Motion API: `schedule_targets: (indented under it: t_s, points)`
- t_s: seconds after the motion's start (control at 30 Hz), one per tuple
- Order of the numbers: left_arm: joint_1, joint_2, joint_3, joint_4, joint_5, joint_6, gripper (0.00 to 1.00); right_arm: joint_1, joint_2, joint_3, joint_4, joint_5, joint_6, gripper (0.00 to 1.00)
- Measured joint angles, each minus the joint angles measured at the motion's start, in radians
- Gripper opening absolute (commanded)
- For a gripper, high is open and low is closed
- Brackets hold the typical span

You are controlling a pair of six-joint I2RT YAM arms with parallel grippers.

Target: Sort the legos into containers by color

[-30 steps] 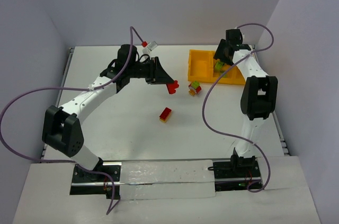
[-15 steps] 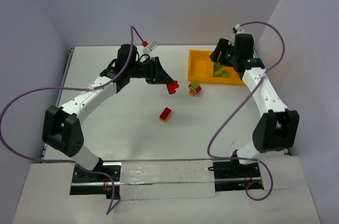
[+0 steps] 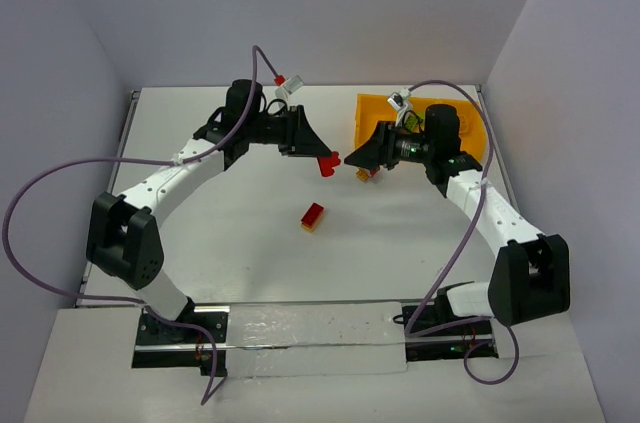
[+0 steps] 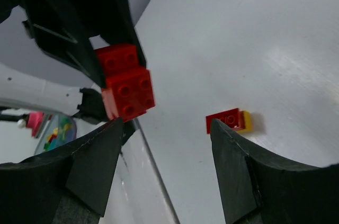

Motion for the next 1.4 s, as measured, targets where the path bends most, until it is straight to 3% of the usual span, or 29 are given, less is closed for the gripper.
schedule_targets:
  t_s: [0.43, 0.57, 0.73, 0.83, 1.4]
  points:
    - [0.001, 0.001, 0.002, 0.030, 0.036, -0.011, 0.00, 0.062, 0.027, -0.025, 0.382, -0.141, 0.250, 0.59]
    - [0.004, 0.001, 0.002, 0.029, 0.037, -0.015, 0.00, 0.062, 0.042, -0.028, 0.415, -0.140, 0.279, 0.59]
    - [0.005, 0.001, 0.002, 0.029, 0.035, -0.017, 0.00, 0.063, 0.044, -0.034, 0.431, -0.138, 0.290, 0.69]
    - [0.005, 0.001, 0.002, 0.028, 0.028, -0.017, 0.00, 0.065, 0.044, -0.034, 0.437, -0.139, 0.295, 0.71]
    - [0.010, 0.001, 0.002, 0.004, -0.005, 0.001, 0.00, 0.070, 0.081, -0.047, 0.470, -0.141, 0.322, 0.71]
